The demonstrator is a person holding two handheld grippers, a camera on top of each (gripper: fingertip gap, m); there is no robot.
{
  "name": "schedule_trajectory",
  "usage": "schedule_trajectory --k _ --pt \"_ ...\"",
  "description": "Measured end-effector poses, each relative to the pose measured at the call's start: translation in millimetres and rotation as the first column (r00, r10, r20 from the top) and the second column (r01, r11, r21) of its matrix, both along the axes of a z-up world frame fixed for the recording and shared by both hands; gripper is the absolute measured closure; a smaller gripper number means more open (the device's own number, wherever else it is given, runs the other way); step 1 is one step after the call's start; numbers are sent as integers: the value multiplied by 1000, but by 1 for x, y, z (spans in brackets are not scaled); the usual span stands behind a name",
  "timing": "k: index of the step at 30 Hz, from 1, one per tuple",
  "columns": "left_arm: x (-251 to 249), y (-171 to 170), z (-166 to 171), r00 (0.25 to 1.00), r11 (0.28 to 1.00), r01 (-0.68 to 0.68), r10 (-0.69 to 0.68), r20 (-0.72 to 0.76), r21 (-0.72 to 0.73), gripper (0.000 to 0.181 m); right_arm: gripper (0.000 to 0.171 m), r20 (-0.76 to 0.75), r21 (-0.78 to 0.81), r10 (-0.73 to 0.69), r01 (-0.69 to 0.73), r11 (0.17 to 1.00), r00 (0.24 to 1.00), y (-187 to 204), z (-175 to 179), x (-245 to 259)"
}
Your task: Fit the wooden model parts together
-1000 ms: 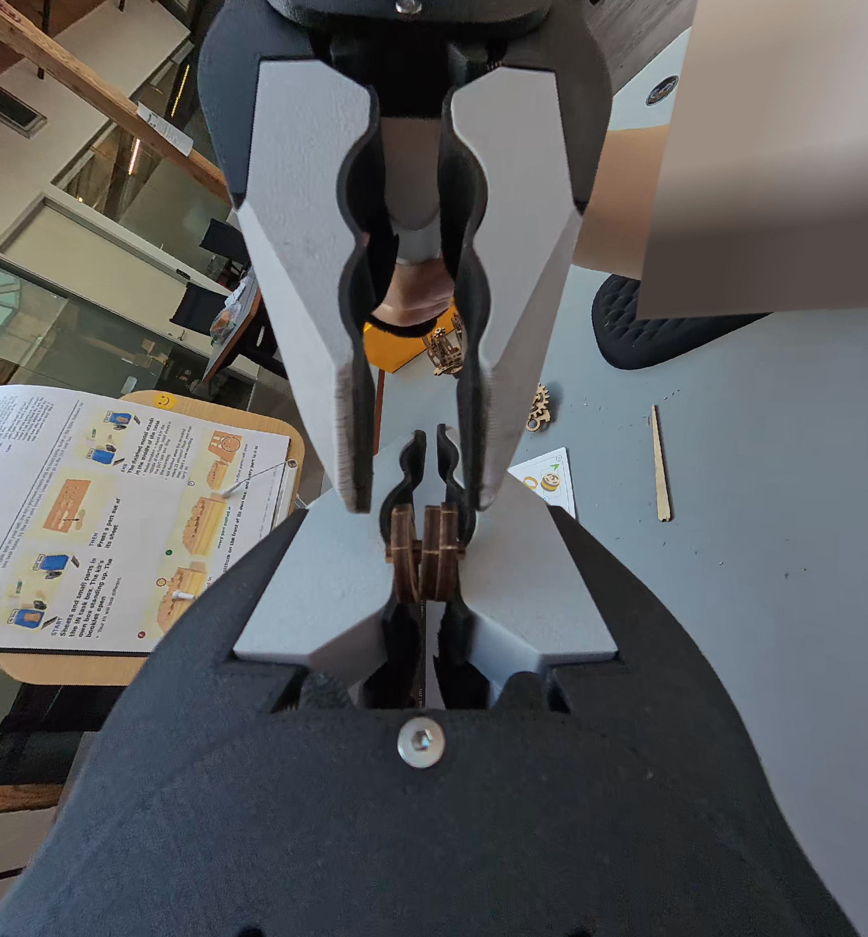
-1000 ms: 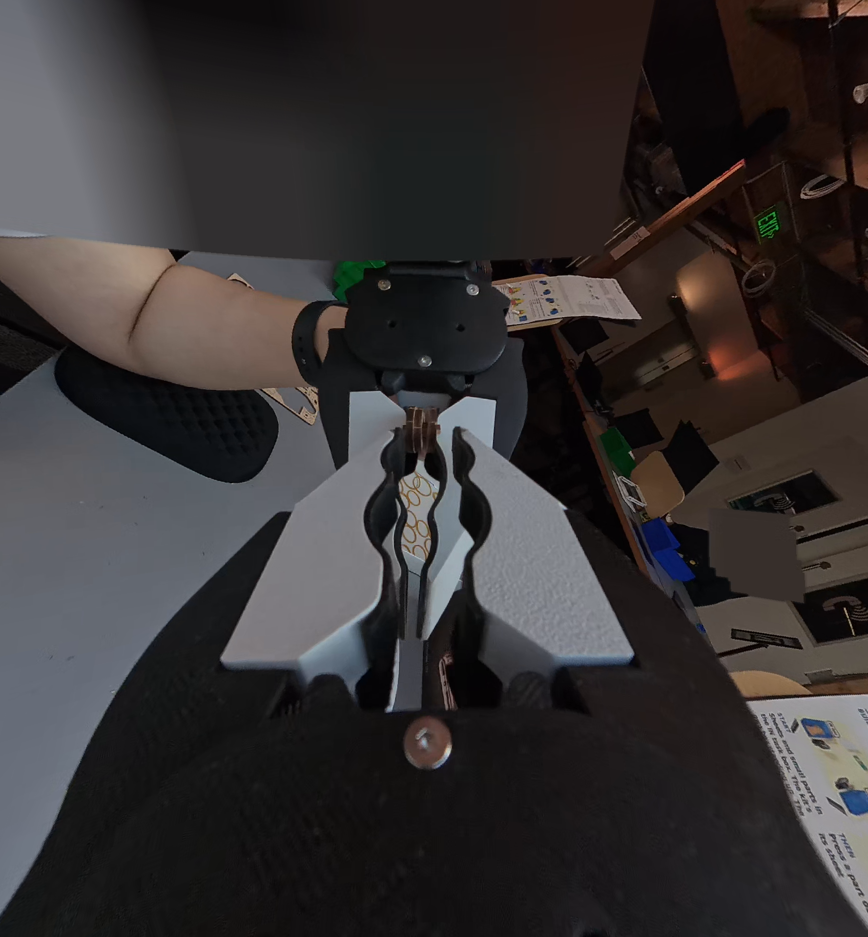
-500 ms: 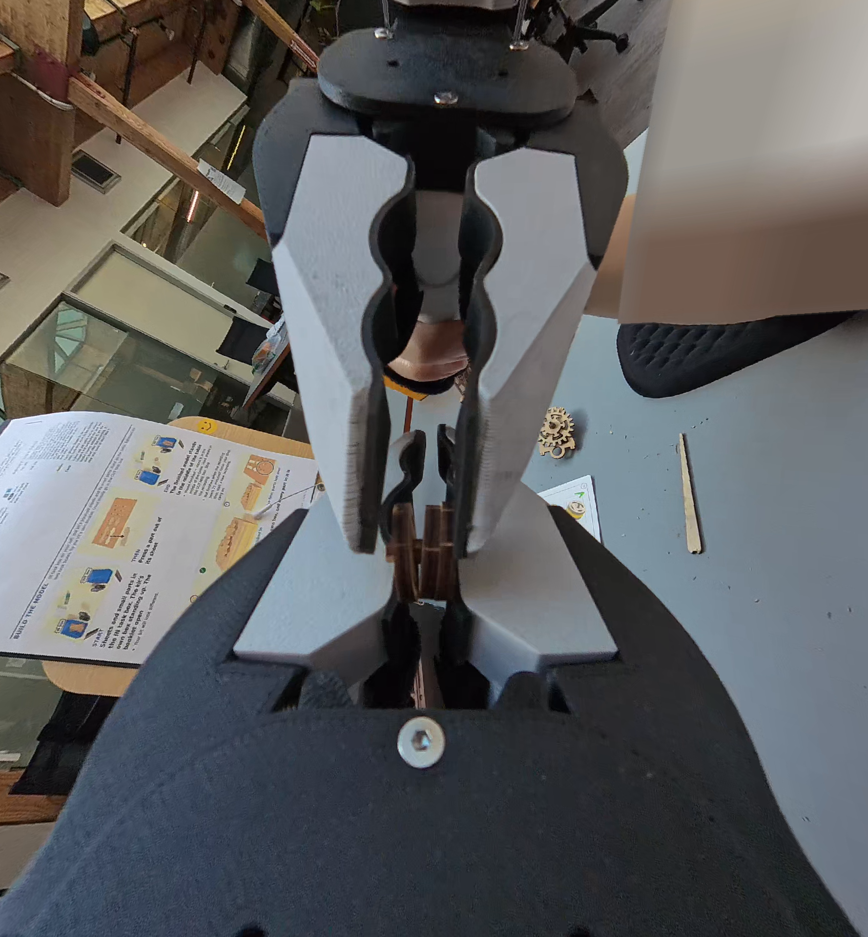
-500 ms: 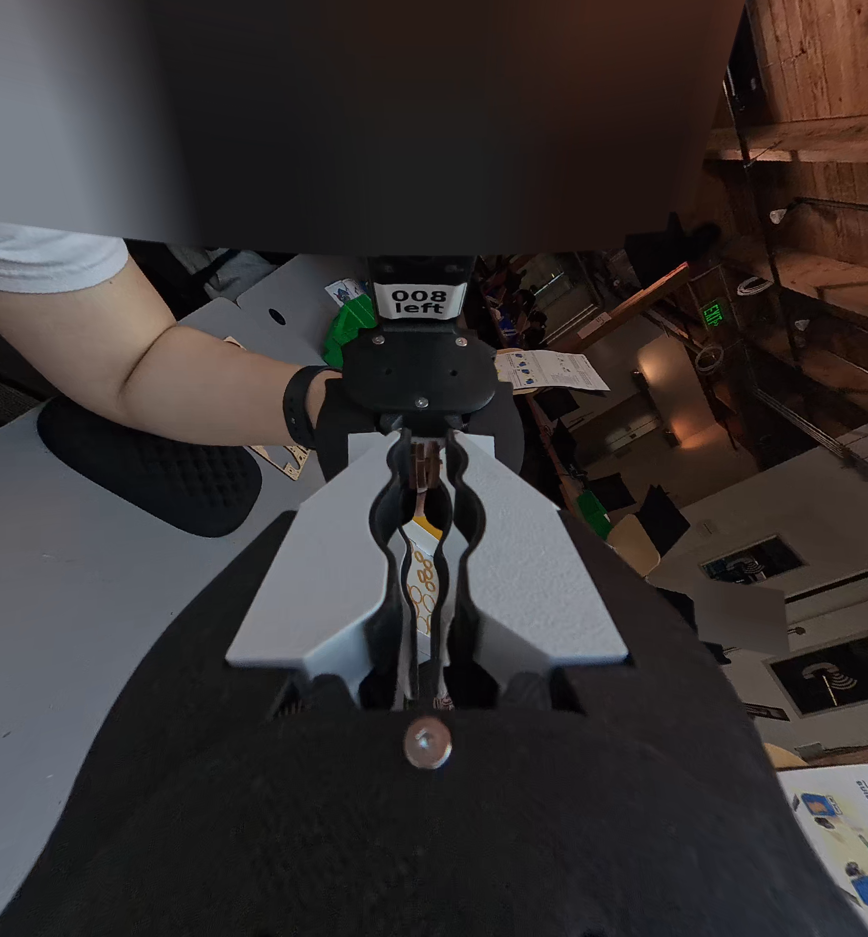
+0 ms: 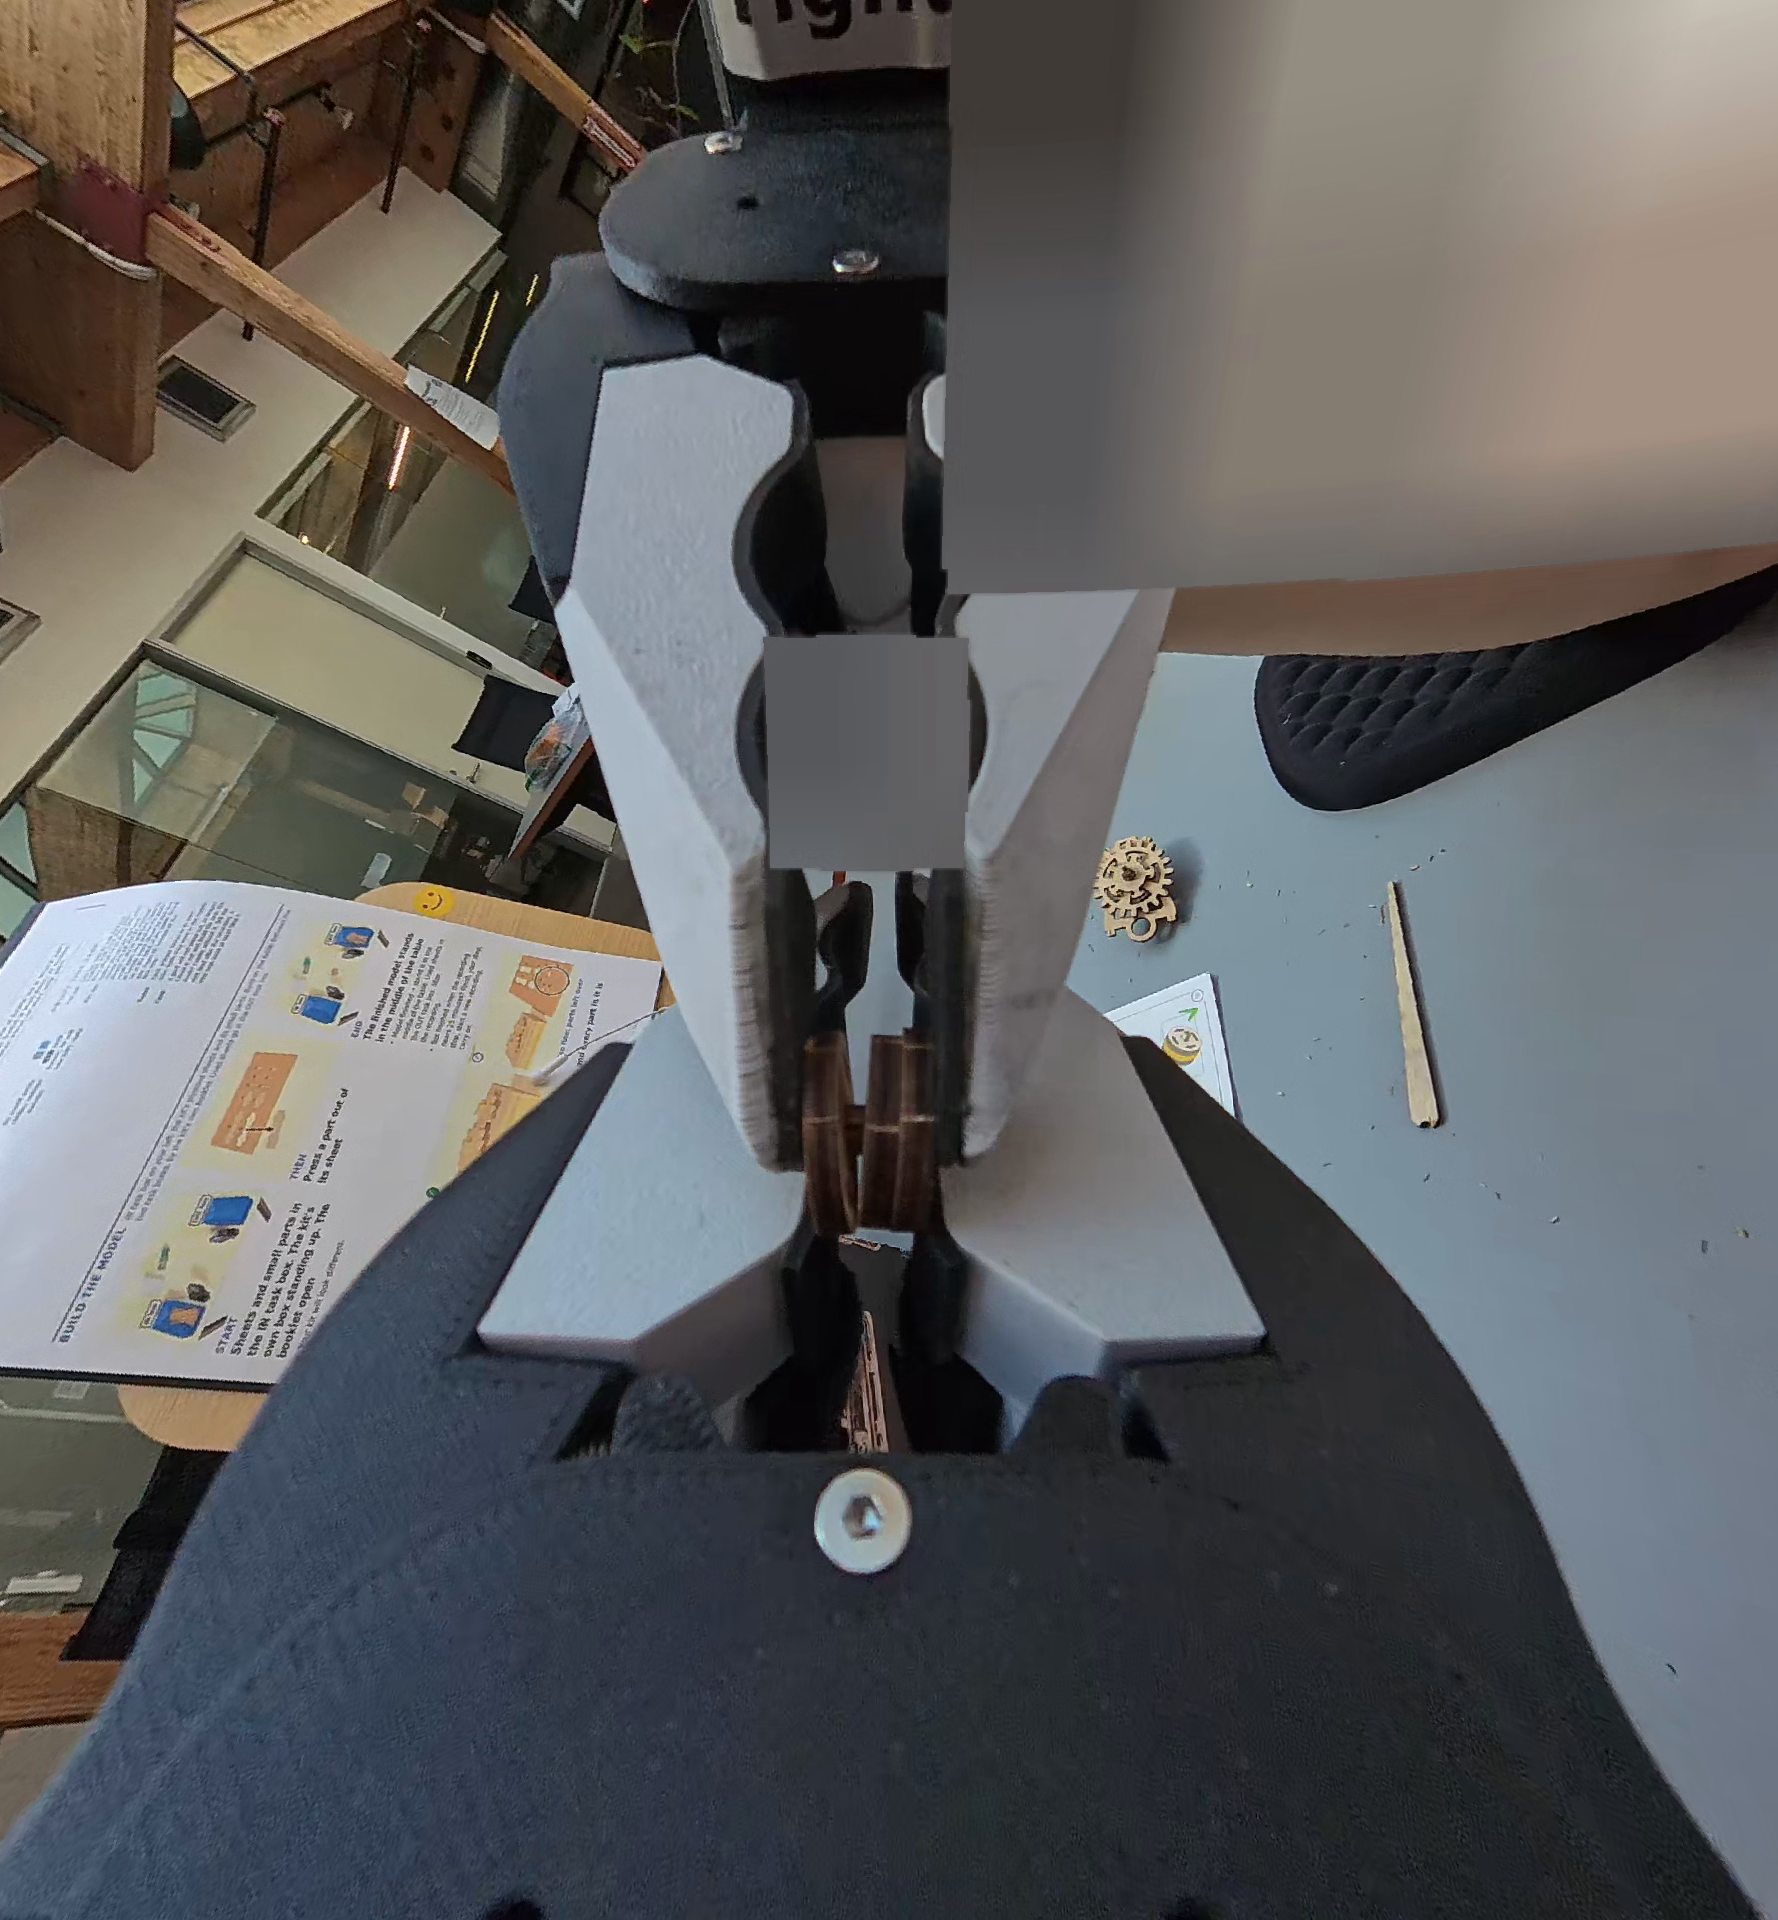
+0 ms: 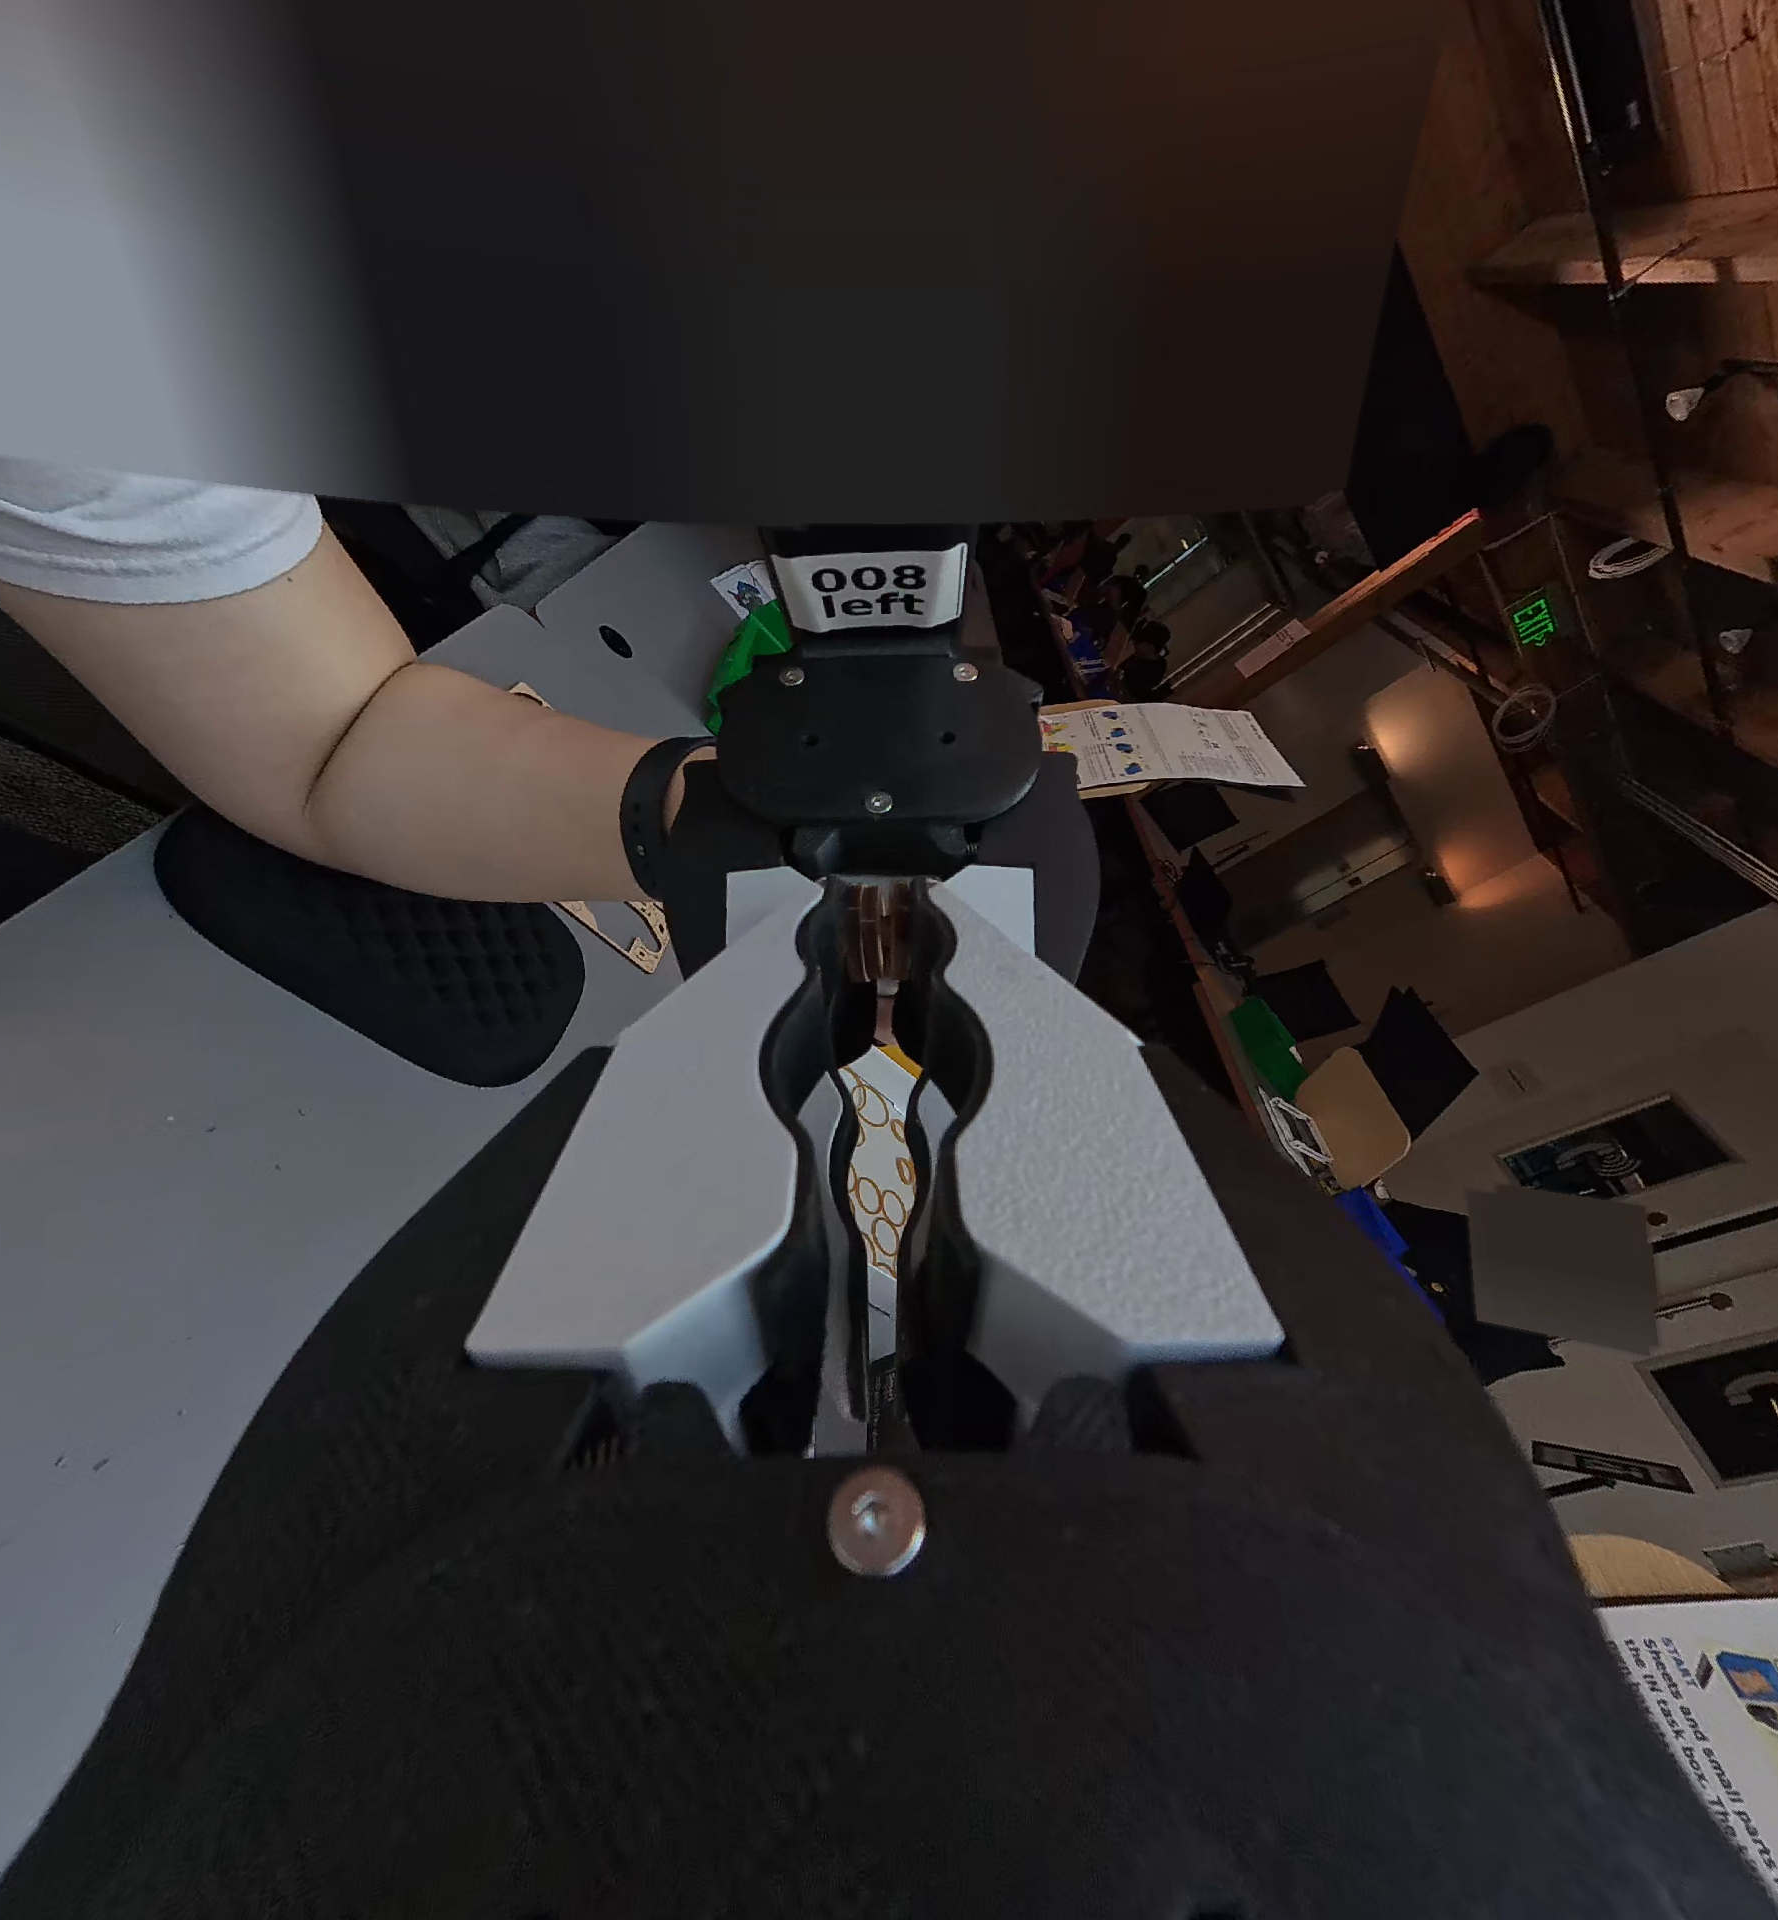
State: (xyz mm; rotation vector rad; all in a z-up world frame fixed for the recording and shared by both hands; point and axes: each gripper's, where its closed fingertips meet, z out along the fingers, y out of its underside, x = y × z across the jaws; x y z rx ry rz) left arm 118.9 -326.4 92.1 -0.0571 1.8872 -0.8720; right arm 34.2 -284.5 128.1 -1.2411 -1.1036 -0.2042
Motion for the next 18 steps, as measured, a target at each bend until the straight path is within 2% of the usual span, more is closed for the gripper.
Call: schedule_trajectory --k 18 --pt "4 5 -5 1000 1000 -12 13 -22 8 175 162 22 -9 -60 60 998 998 5 -4 5"
